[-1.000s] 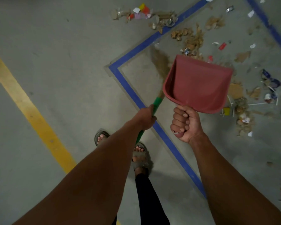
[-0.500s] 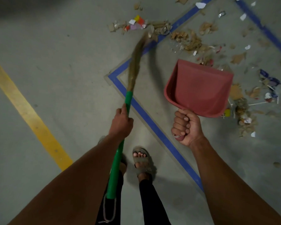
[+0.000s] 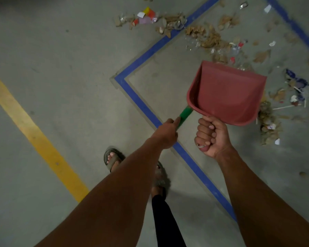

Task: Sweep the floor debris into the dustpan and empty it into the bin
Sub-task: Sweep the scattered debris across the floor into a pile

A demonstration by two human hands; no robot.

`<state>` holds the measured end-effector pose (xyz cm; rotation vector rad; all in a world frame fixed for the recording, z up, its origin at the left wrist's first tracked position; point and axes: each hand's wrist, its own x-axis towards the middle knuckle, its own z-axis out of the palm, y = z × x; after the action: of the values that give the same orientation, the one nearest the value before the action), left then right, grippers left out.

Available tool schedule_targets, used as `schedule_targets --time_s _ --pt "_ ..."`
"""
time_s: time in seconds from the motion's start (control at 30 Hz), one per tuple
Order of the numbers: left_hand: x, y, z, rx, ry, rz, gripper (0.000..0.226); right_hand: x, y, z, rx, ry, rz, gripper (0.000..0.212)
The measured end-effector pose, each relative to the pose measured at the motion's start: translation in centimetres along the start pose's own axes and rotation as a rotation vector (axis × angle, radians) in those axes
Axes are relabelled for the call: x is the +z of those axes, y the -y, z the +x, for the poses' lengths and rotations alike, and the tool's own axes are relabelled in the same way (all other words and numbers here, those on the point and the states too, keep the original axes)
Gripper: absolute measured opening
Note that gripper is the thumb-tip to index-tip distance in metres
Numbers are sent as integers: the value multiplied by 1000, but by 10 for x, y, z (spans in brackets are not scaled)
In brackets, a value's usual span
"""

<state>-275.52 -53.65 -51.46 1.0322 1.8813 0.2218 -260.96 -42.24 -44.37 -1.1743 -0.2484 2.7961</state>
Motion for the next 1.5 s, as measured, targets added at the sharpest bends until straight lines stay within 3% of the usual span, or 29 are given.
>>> schedule_targets --time_s 0.13,0.27,0.5,0.67,0.77,0.9,1.03,1.17,1.3,1.5 --pt "-25 14 -2 134 -120 99 77 5 5 2 5 13 -5 40" --pt "-60 50 -8 92 -280 87 73 20 5 18 17 38 -6 40" --pt "-114 101 2 -343 -557 -108 69 60 1 63 42 100 19 40" --pt "-147 120 44 -582 -417 -221 61 77 2 99 57 86 8 41" --pt "-155 120 63 -452 -227 -105 55 86 2 116 62 86 5 41" --pt "-157 109 81 -140 -51 128 68 99 -1 134 68 65 26 42" --pt "-174 120 89 110 -26 275 80 122 -3 152 71 21 29 43" --pt "-208 151 83 140 -167 246 85 151 -2 175 56 41 27 43" --pt "-260 194 73 17 -362 160 75 184 2 203 56 83 14 41" --pt "-328 244 81 -388 -615 -10 60 215 13 242 89 141 1 41"
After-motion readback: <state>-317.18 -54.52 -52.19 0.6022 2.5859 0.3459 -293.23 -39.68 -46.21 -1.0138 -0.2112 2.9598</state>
